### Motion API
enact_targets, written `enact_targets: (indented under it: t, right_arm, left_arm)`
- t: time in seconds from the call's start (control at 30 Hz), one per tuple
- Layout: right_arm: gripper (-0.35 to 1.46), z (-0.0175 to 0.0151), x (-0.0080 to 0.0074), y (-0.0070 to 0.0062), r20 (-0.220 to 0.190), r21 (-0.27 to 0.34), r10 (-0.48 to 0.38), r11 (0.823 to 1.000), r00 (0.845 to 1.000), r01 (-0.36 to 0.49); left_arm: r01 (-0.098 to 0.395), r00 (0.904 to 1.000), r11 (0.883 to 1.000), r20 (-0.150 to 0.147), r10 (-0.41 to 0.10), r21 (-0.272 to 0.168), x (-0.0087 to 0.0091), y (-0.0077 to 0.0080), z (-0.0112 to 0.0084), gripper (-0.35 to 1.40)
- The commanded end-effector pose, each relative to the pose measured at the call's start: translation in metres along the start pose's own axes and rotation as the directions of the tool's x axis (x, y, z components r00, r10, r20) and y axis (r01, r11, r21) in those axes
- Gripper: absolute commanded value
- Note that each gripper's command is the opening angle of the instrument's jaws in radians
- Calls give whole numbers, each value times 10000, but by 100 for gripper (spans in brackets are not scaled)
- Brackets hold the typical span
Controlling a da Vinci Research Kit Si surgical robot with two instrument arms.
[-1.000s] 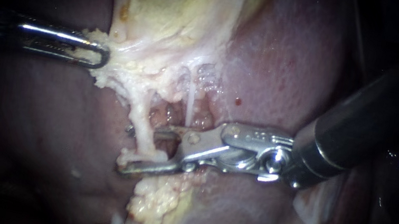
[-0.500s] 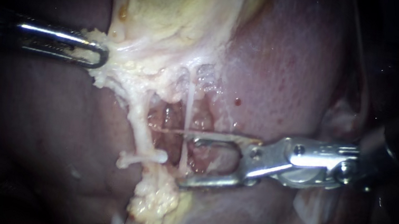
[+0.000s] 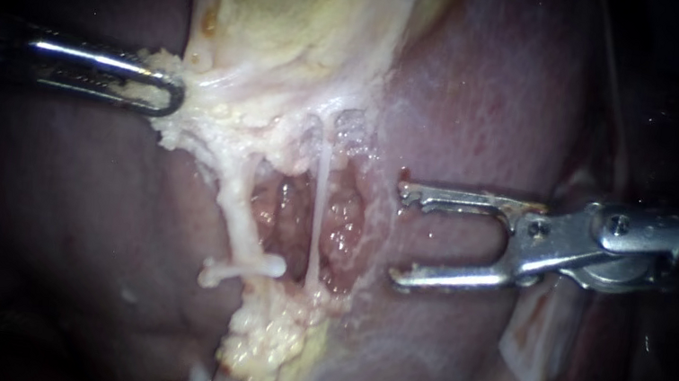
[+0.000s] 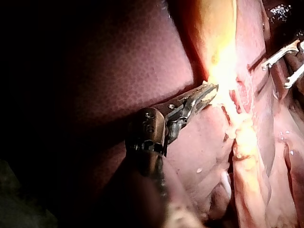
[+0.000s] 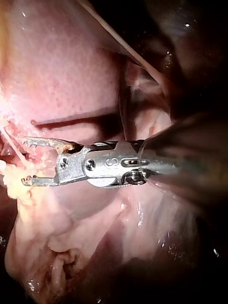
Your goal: Going back first clip left tube
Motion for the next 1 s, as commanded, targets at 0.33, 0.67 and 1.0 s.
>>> enact_targets:
  t: [0.33,0.67,1.0]
  right_arm:
    - [50,-6,-1,-1,3,70,-72,9999,10000,72]
    - [50,-9,-2,-2,-3,146,-75,9999,10000,75]
    - [50,-9,-1,-4,-6,184,-79,9998,10000,79]
  left_arm:
    - [-74,10000,9999,-61,75,130,-10,-7,27,-35]
    - [-149,9998,9999,121,149,-9,-26,-15,72,-35]
    - [-152,9998,9999,127,152,-20,-26,-15,70,-35]
